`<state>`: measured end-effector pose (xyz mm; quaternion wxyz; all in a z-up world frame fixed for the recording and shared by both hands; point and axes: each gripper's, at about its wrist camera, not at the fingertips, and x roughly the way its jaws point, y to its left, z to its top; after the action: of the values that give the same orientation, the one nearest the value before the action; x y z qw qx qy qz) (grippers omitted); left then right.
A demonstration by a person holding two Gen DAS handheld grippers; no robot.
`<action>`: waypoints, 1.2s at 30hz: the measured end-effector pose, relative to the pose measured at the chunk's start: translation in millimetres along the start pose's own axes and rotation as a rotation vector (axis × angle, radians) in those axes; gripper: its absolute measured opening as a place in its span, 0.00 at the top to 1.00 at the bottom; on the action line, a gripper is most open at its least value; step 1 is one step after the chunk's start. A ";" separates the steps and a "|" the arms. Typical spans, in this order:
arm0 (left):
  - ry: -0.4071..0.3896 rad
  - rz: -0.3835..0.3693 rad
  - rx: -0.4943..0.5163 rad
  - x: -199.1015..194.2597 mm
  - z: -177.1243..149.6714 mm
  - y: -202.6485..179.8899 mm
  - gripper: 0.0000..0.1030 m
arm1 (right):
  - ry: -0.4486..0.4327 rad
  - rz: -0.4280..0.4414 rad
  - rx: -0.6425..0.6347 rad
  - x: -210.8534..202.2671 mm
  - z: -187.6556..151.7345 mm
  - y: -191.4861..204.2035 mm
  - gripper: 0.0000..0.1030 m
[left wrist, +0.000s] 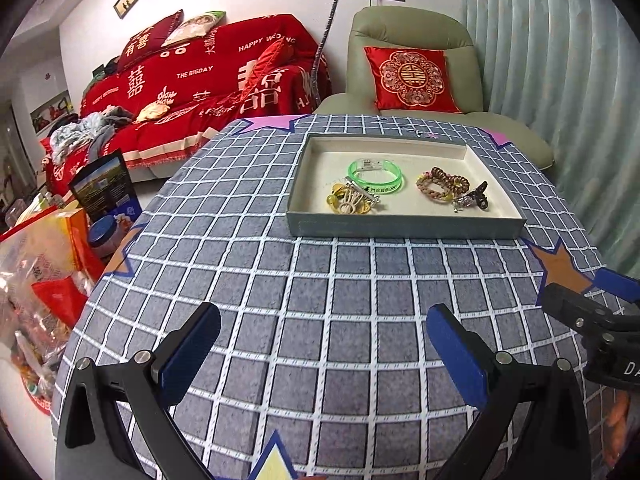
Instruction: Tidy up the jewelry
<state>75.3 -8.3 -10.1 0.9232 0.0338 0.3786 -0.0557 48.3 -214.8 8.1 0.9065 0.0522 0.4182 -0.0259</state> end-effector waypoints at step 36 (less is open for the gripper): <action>-0.029 0.023 0.001 -17.2 -12.5 3.4 0.00 | -0.055 -0.050 -0.006 -23.4 -6.3 0.7 0.00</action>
<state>54.8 -2.3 -6.8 0.9293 0.0375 0.3646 -0.0457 28.4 -213.4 21.9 0.9169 0.0383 0.3942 -0.0490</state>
